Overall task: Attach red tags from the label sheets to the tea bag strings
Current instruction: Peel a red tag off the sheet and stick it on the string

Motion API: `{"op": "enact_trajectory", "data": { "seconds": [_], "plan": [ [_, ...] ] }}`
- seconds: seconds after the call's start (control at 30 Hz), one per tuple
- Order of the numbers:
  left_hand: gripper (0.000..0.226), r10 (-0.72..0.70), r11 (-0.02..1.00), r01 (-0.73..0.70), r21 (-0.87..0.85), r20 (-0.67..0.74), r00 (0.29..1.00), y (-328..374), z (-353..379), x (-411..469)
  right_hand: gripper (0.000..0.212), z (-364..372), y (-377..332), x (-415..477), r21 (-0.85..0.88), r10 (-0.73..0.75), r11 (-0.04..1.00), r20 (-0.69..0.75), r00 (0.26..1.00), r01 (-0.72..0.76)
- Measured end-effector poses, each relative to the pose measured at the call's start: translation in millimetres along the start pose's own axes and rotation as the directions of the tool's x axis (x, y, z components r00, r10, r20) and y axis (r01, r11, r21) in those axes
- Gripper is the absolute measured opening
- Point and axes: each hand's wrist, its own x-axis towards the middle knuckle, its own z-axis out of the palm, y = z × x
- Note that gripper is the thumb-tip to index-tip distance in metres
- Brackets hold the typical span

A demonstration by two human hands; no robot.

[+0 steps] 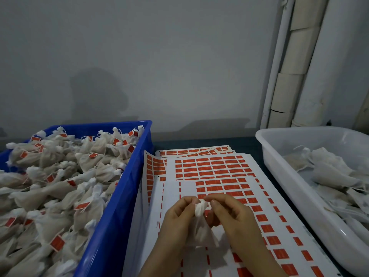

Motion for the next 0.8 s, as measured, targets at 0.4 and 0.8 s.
{"op": "enact_trajectory", "data": {
  "seconds": [0.4, 0.8],
  "plan": [
    [0.01, 0.092, 0.984, -0.087, 0.155, -0.025, 0.995, -2, 4, 0, 0.028, 3, -6, 5, 0.091, 0.332, 0.934, 0.136, 0.934, -0.345],
    [0.029, 0.01, 1.0, -0.011, 0.01, 0.099, 0.995, -1, 4, -2, 0.024, -9, -9, 5, 0.145, 0.304, 0.917, 0.352, 0.885, -0.373]
  ]
}}
